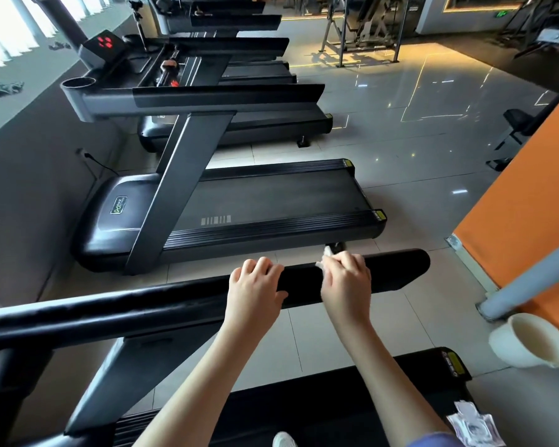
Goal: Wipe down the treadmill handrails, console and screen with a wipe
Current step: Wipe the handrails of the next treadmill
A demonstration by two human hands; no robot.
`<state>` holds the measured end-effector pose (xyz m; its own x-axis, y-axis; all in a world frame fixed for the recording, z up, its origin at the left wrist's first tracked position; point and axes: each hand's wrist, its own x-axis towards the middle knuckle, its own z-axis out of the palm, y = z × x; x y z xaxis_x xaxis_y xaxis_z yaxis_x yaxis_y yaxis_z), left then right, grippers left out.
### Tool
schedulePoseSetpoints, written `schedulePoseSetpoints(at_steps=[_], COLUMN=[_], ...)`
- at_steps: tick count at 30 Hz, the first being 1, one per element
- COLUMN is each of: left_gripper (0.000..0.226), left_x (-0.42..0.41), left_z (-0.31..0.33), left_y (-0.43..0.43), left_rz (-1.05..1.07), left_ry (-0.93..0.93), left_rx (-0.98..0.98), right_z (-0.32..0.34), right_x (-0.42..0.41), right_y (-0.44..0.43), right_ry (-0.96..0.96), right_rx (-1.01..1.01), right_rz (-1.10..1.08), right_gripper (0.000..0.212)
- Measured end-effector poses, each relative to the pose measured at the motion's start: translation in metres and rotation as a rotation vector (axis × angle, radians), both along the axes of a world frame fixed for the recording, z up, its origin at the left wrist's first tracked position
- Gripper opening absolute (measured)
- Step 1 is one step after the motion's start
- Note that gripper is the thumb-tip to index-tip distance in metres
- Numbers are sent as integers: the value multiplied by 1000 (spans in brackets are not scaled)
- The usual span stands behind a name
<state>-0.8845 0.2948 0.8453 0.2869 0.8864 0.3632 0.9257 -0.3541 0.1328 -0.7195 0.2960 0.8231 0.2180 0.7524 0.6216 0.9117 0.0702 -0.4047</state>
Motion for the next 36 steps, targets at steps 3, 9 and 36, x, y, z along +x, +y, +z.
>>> schedulePoseSetpoints(at_steps=[3, 9, 36], left_gripper=[47, 42, 41], left_x=[0, 3, 4], left_z=[-2, -5, -14], left_y=[-2, -2, -2], left_rz=[13, 53, 9], left_ry=[-13, -33, -63], left_rx=[12, 34, 129], right_z=[-2, -2, 1], right_x=[0, 41, 25], right_y=[-4, 2, -5], right_ry=[-61, -30, 94], right_rx=[37, 27, -21], right_rz=[216, 17, 12], right_gripper=[14, 18, 16])
